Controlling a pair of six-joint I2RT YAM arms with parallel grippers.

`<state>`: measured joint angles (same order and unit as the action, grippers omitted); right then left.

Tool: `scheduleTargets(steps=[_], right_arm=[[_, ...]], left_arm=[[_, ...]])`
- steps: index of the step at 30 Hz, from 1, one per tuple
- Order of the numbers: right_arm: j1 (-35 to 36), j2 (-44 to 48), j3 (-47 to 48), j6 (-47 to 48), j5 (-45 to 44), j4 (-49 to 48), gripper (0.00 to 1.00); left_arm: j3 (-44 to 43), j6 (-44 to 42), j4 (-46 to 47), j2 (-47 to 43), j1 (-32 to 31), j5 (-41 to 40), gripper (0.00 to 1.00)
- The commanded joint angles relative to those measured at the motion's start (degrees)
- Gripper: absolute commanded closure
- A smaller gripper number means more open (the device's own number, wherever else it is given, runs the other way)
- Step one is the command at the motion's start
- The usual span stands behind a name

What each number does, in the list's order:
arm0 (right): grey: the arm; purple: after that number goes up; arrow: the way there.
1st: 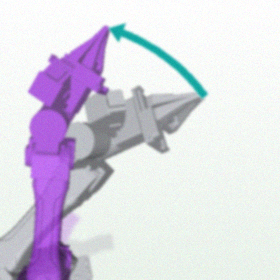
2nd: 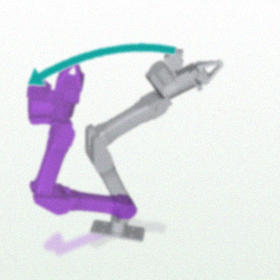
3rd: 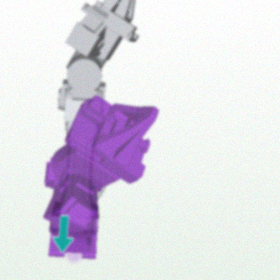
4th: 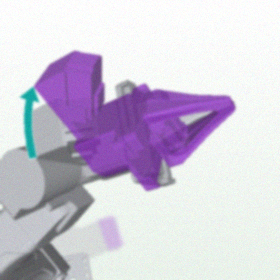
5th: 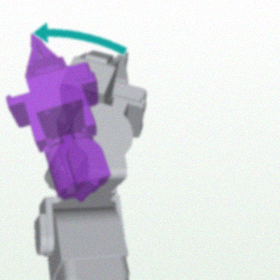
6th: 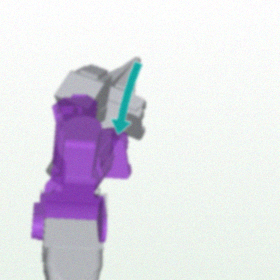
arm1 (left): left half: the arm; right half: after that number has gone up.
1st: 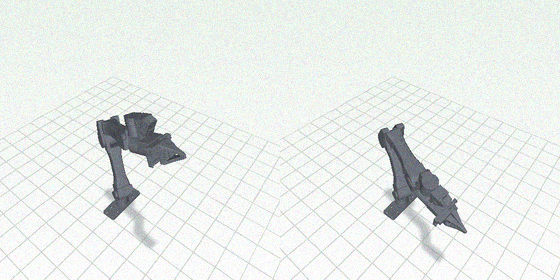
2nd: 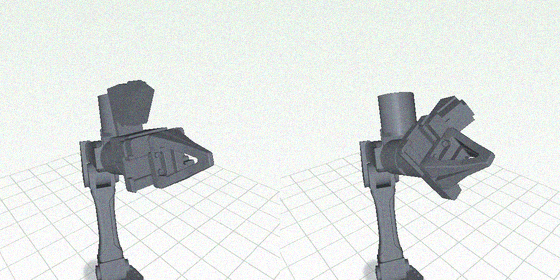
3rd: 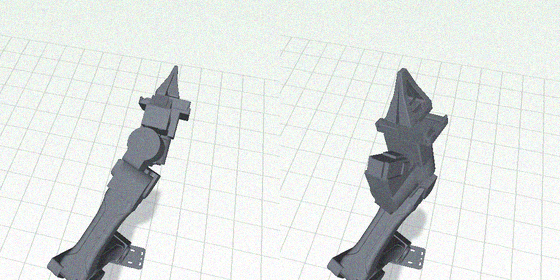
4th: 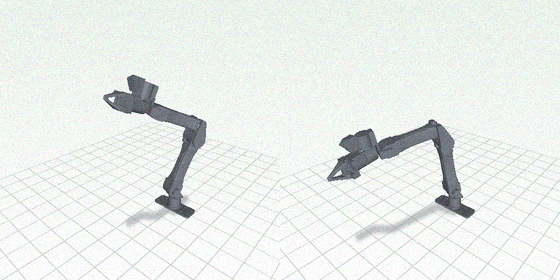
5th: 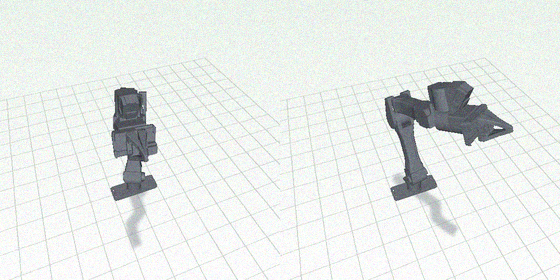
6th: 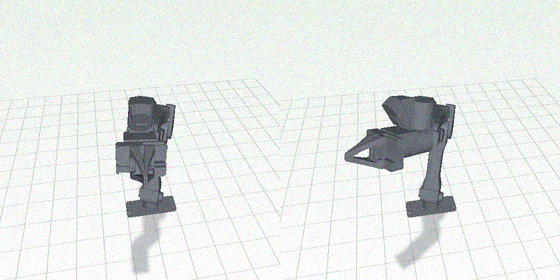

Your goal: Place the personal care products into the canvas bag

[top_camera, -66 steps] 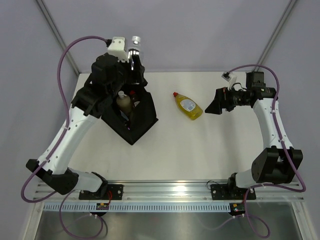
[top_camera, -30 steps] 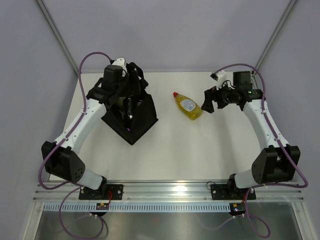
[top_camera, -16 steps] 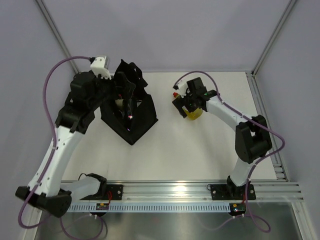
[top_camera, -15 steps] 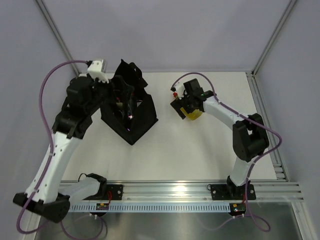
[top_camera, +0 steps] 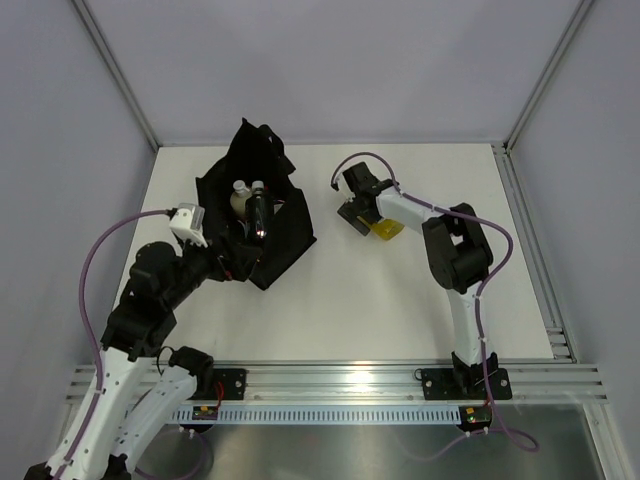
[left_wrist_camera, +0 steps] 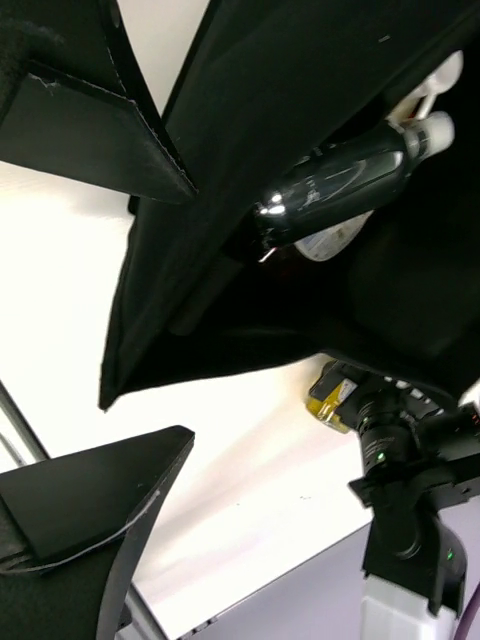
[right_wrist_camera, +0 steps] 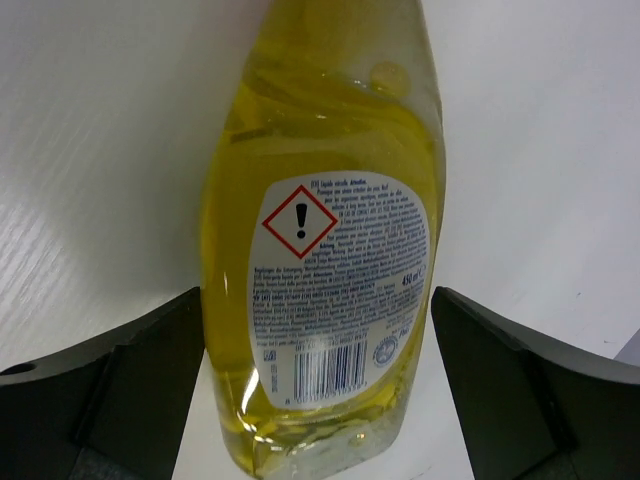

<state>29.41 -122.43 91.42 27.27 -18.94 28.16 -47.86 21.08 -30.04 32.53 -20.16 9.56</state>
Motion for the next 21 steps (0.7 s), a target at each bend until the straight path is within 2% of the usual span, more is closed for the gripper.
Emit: scheduleTargets(steps=[1, 5, 7, 10, 11, 12, 13, 14, 16, 17, 21], right_arm=[[0.03, -2.10, 3.68, 1.48, -3.13, 0.65, 0.00], [-0.23, -5.26, 6.83, 0.33, -1.81, 3.91, 0.03], [-1.10, -6.67, 9.29, -1.33, -0.32, 8.28, 0.12], [-4.88, -9.66, 16.32, -3.88, 7.23, 16.54, 0.26], [-7.41, -10.19, 18.51, -4.15, 12.73, 18.14, 0.30], [-8.65, -10.28, 19.40, -4.59, 15.57, 20.50, 0.40], [-9.97, -10.28, 20.28, -4.94, 17.95, 21.66, 0.44], [-12.59, -9.94, 21.95, -5.20, 24.41, 22.89, 0.46], [-15.07, -8.97, 22.49, -5.90, 30.60, 25.27, 0.47], [-16.21, -8.36, 23.27, -6.08, 36.72, 26.41, 0.48], [-20.26, -9.05, 24.42, -6.44, 43.63, 30.46, 0.48]], left_arm=[[2.58, 3.00, 4.29, -3.26, 0.21, 3.70, 0.01], [4.70, 3.44, 6.13, -7.21, 0.21, 6.16, 0.01], [5.40, 3.88, 7.10, -8.45, 0.21, 7.13, 0.01], [9.00, 6.33, 12.62, -11.52, 0.12, 12.48, 0.01], [10.75, 7.04, 13.95, -12.14, 0.21, 14.76, 0.01], [11.55, 8.18, 16.22, -13.27, 0.21, 15.74, 0.01], [11.99, 8.45, 17.11, -13.37, 0.21, 16.71, 0.01], [12.43, 8.80, 17.73, -13.46, 0.21, 18.20, 0.01], [12.79, 9.59, 18.88, -12.32, 0.21, 19.87, 0.01], [12.61, 10.03, 19.23, -11.71, 0.12, 20.32, 0.01], [12.70, 12.93, 24.49, -8.72, -0.14, 23.22, 0.01]])
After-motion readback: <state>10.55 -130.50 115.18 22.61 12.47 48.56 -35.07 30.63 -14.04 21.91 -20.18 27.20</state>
